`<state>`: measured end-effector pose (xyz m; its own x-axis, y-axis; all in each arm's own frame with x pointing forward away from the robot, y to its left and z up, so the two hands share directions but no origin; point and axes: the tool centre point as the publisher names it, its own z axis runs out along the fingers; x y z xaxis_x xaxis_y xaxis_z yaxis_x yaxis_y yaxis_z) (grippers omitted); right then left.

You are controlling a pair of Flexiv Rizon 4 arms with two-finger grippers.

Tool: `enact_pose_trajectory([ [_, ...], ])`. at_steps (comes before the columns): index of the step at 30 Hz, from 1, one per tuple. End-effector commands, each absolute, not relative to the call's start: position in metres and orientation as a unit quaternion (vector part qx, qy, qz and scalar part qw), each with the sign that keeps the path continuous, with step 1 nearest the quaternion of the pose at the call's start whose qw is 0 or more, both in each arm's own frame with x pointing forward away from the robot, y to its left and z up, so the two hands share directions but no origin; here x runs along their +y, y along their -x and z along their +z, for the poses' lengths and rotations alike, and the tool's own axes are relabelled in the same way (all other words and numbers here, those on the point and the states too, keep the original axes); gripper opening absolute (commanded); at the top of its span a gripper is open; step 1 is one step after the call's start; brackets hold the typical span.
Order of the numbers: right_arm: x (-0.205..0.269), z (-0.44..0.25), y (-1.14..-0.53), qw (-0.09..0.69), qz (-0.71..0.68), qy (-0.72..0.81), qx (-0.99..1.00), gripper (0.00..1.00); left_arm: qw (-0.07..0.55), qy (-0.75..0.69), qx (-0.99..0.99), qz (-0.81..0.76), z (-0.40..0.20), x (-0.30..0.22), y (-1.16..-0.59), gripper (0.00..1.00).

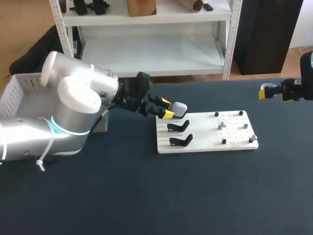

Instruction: Pick up each earbud case from the left stands, insert the matching earbuds, close the lid, and place the case in the box.

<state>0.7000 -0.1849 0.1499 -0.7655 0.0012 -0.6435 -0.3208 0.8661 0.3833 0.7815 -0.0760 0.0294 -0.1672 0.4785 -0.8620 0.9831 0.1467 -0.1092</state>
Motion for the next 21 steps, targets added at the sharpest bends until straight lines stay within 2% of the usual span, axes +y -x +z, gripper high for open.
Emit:
enact_pose_trajectory([
  [1, -0.185, 0.15, -0.7, 0.331, 0.244, 0.089, 0.907, 1.0, 0.345, -0.545, 0.671, -0.367, 0.025, -0.081, -0.787, 0.5],
  [21, -0.185, 0.15, -0.7, 0.331, 0.244, 0.089, 0.907, 1.0, 0.335, -0.55, 0.666, -0.377, 0.015, -0.097, -0.79, 0.39],
])
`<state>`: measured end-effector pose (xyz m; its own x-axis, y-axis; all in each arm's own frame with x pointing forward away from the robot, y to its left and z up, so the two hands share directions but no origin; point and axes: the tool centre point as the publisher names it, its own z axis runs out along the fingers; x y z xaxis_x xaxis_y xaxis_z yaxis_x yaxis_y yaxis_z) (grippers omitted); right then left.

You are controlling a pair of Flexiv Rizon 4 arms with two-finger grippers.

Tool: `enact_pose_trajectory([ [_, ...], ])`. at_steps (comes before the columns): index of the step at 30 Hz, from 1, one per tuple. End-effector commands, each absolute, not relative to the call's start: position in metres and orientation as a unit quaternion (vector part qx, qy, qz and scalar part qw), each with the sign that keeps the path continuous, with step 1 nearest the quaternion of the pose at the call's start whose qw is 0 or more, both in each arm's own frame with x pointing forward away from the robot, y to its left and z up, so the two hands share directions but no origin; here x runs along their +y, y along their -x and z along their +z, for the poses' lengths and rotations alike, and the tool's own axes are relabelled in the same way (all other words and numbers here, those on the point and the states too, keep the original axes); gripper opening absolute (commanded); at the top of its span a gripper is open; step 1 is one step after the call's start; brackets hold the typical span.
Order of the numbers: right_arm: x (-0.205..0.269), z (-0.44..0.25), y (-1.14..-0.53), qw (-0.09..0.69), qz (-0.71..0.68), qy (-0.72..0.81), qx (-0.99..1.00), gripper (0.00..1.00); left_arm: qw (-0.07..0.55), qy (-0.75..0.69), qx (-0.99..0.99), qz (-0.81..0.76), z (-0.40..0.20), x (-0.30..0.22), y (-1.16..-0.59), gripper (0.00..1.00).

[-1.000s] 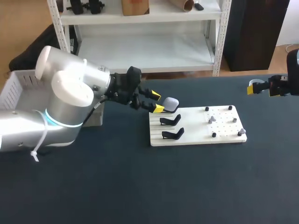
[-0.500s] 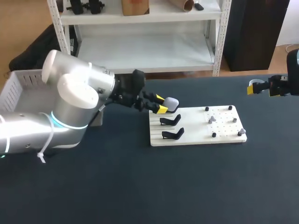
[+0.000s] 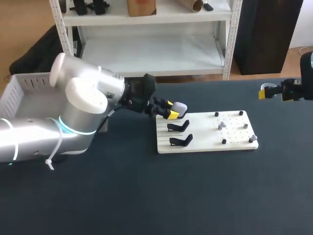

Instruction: Pick up each earbud case from the left stands, insert the matching earbuds, close the lid, and place the case in the box.

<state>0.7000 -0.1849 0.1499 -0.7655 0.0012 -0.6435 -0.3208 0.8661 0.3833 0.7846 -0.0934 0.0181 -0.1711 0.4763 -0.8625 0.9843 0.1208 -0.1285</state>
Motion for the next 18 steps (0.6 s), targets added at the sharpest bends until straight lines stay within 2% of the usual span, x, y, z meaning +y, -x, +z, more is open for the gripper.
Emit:
enact_pose_trajectory([
  [1, -0.1851, 0.15, -0.7001, 0.331, 0.244, 0.089, 0.907, 1.0, 0.334, -0.55, 0.666, -0.378, 0.0147, -0.0972, -0.7899, 0.38],
  [5, -0.1851, 0.15, -0.7001, 0.331, 0.244, 0.089, 0.907, 1.0, 0.332, -0.55, 0.666, -0.379, 0.0133, -0.098, -0.7899, 0.34],
  [9, -0.1851, 0.15, -0.7001, 0.331, 0.244, 0.089, 0.907, 1.0, 0.331, -0.548, 0.667, -0.381, 0.0119, -0.0981, -0.7897, 0.17],
  [11, -0.1851, 0.15, -0.7001, 0.331, 0.244, 0.089, 0.907, 1.0, 0.331, -0.548, 0.667, -0.382, 0.0115, -0.0979, -0.7893, 0.03],
  [12, -0.1851, 0.15, -0.7001, 0.331, 0.244, 0.089, 0.907, 1.0, 0.331, -0.548, 0.666, -0.383, 0.0116, -0.0978, -0.7886, 0.0],
  [18, -0.1851, 0.15, -0.7001, 0.331, 0.244, 0.089, 0.907, 1.0, 0.333, -0.55, 0.661, -0.387, 0.0188, -0.0918, -0.7844, 0.0],
])
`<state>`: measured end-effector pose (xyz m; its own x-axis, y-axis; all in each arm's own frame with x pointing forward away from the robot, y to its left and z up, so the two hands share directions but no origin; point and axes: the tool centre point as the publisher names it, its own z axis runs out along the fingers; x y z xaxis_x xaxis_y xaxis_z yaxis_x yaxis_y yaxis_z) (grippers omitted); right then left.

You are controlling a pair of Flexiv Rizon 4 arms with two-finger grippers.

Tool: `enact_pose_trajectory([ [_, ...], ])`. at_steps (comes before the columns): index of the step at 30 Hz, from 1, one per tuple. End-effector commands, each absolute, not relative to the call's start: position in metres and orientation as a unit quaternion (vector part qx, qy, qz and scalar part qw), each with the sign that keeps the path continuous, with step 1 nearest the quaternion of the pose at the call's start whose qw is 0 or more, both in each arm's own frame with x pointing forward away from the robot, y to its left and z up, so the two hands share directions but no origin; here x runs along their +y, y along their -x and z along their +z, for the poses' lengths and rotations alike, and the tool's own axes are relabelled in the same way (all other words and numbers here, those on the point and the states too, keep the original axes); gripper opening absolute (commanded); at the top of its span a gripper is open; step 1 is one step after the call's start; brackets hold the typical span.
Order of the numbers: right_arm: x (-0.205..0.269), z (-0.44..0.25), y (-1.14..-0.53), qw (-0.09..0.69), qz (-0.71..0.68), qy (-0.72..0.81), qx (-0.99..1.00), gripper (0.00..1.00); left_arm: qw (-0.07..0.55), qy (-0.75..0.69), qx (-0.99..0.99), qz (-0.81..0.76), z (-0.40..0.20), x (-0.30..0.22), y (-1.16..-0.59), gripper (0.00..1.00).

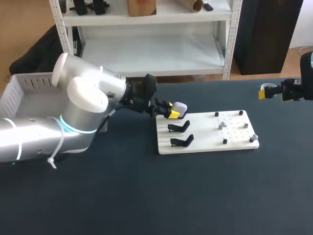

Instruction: Pick up each earbud case from the left stands, insert the matching earbuds, close the lid, and place the case in the box.

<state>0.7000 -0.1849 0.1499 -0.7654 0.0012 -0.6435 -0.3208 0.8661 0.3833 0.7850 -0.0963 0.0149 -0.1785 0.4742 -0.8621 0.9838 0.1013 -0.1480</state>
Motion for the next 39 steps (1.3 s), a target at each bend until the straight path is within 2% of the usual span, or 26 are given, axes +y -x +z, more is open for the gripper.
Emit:
enact_pose_trajectory([
  [1, -0.185, 0.15, -0.7, 0.331, 0.244, 0.089, 0.907, 1.0, 0.335, -0.55, 0.661, -0.386, 0.021, -0.09, -0.784, 0.0],
  [8, -0.185, 0.15, -0.7, 0.331, 0.244, 0.089, 0.907, 1.0, 0.353, -0.554, 0.652, -0.378, 0.043, -0.077, -0.788, 0.0],
  [14, -0.185, 0.15, -0.7, 0.331, 0.244, 0.089, 0.907, 1.0, 0.354, -0.572, 0.639, -0.374, 0.067, -0.085, -0.778, 0.0],
  [23, -0.113, 0.139, -0.704, 0.322, 0.276, 0.115, 0.898, 1.0, 0.381, -0.577, 0.637, -0.34, 0.1, -0.1, -0.755, 0.0],
  [39, -0.046, 0.131, -0.707, 0.283, 0.292, 0.168, 0.898, 1.0, 0.405, -0.605, 0.6, -0.332, 0.124, -0.125, -0.737, 0.0],
])
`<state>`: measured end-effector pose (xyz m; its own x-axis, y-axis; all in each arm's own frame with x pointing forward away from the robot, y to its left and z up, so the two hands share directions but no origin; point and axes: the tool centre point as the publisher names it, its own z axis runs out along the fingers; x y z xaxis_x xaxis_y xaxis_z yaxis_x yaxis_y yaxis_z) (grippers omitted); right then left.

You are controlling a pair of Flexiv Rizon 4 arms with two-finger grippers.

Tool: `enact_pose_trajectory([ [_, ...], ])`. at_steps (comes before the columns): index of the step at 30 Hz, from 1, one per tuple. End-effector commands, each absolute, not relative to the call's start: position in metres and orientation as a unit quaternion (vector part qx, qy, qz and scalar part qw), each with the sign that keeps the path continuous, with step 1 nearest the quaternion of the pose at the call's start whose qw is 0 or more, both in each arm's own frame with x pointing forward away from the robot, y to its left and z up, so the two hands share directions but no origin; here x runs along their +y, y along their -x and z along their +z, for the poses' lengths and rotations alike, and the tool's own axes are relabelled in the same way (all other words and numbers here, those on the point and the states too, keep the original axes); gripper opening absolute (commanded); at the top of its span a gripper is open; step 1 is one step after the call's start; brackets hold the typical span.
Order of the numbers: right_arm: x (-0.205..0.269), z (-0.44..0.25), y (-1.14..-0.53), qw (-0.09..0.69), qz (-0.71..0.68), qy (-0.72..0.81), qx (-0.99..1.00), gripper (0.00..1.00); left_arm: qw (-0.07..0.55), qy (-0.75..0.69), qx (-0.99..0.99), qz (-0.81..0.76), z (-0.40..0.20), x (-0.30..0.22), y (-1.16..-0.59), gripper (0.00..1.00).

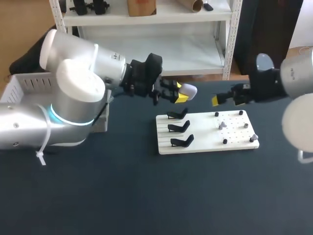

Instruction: Pick up each earbud case from the left stands, insert the matching earbuds, close the lid, and place the case in the box.

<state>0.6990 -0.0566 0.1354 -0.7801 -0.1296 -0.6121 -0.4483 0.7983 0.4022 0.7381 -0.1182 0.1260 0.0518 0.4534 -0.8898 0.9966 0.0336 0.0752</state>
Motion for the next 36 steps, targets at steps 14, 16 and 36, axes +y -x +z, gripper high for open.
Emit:
enact_pose_trajectory([
  [14, -0.027, 0.129, -0.711, 0.271, 0.307, 0.181, 0.894, 1.0, 0.403, -0.616, 0.584, -0.342, 0.127, -0.135, -0.734, 0.0],
  [16, -0.027, 0.13, -0.713, 0.272, 0.307, 0.18, 0.894, 1.0, 0.399, -0.62, 0.581, -0.344, 0.125, -0.136, -0.731, 0.0],
  [36, -0.044, 0.14, -0.72, 0.288, 0.291, 0.164, 0.897, 1.0, 0.382, -0.619, 0.577, -0.372, 0.109, -0.132, -0.721, 0.0],
])
